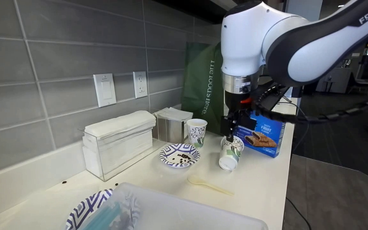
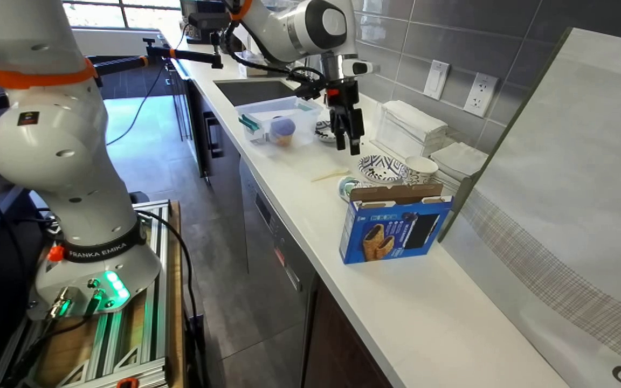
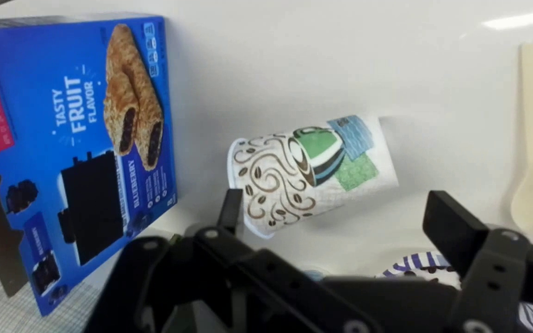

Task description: Place the coffee cup on the left upright.

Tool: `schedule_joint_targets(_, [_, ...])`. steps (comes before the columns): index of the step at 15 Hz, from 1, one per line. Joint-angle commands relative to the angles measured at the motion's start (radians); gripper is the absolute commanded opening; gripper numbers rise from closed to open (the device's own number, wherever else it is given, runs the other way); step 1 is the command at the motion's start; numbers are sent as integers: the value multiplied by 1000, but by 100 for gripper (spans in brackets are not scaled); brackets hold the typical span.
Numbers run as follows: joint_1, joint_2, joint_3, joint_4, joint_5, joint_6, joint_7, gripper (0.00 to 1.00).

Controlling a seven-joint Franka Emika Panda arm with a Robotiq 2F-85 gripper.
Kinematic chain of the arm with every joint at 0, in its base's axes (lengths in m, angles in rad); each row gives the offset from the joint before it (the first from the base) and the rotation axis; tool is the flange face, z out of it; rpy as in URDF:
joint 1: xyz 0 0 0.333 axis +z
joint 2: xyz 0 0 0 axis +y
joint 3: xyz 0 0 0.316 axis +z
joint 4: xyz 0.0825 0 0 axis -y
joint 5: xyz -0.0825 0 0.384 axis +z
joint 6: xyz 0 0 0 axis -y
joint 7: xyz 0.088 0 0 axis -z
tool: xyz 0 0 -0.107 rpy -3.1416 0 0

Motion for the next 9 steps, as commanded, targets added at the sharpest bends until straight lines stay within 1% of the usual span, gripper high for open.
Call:
schedule_joint_targets(1, [-42,7,-55,6,241,23,-219,100])
schedule_joint_targets(5, [-87,5,-114,32,514,-31,-527,100])
schedule_joint_targets(7, [-96,2,-127,48,586,-38,-682,100])
schedule_joint_targets(8, [-106,9,-139,51,645,-11,-759,100])
schedule_joint_targets(9, [-112,17,-148,58,710,-16,-832,100])
